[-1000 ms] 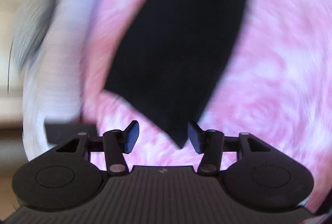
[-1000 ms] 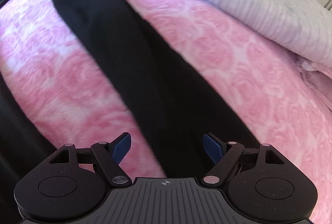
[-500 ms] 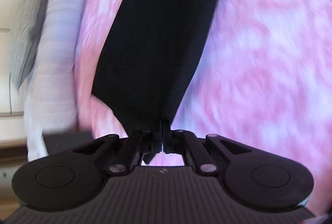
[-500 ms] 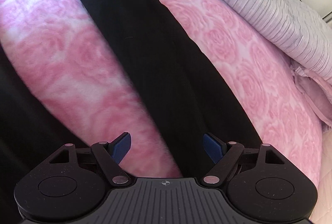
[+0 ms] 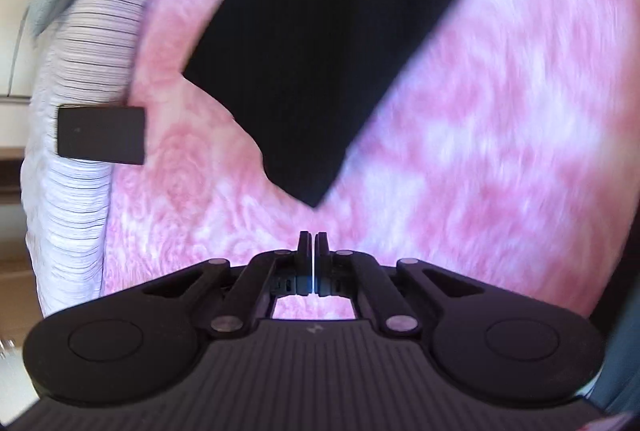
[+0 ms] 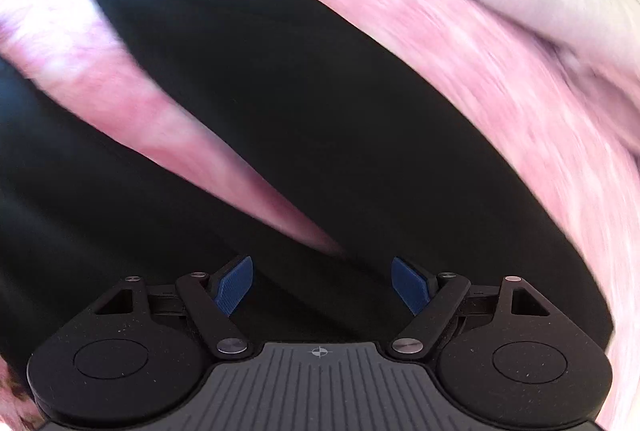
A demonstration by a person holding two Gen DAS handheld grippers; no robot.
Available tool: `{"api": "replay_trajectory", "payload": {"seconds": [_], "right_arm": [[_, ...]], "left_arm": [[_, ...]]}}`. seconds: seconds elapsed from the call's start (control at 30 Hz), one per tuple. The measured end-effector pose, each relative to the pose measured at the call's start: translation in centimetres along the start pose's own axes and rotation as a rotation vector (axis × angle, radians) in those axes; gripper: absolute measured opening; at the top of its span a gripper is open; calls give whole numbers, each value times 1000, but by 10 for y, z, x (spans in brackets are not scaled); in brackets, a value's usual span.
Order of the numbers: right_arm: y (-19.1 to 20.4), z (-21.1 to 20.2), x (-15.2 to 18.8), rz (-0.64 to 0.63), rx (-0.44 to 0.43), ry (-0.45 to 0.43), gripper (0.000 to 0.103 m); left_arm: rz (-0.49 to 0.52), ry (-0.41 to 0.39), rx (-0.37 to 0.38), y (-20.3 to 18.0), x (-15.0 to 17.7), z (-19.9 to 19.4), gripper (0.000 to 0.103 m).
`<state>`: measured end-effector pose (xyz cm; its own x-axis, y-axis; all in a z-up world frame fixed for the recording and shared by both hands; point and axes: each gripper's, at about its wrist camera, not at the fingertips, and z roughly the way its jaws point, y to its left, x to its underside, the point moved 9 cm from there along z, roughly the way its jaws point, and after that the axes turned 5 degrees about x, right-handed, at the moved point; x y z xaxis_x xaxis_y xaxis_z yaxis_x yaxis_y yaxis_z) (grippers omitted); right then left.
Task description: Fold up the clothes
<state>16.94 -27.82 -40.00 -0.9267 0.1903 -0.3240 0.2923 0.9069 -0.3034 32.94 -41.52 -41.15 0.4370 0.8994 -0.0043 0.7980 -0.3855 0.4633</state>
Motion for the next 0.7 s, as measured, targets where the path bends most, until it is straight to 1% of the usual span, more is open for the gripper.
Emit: {"api": "replay_trajectory", "payload": {"seconds": [0.03,0.13,0.2,0.33,0.4,0.47,0.5,0.53,0.6,0.67,0.7], "right_arm": [[-11,1,8,49,12,14,80],[-49,5,33,254,36,38,80],[-71,4,58,363,53,61,80],[-108,-1,117,551,88,114,80],[-126,-3,146,645,106,141,80],[-144,-6,176,739,123,168,80],[-153,-7,191,786,132,181,80],[-162,-11,205,821,149,183,80],[-177,-32,235,866,215,141,80],[-193,-47,271,967,255,128,80],[-198,-50,289,1036,262,133,80]], "left_arm": [[-24,-22,1,0,-11,-7,1],[-98,-92,12,-6,-52,-25,3],[-102,-136,38,-24,-87,-36,5],[-43,-225,117,-88,-160,-70,6],[-29,-265,163,-122,-193,-88,7],[-19,-304,213,-156,-226,-106,14],[-13,-323,240,-173,-241,-115,19],[-3,-340,263,-190,-257,-124,21],[34,-356,306,-224,-282,-139,22],[74,-369,349,-258,-307,-154,23],[93,-379,363,-271,-317,-161,24]]}}
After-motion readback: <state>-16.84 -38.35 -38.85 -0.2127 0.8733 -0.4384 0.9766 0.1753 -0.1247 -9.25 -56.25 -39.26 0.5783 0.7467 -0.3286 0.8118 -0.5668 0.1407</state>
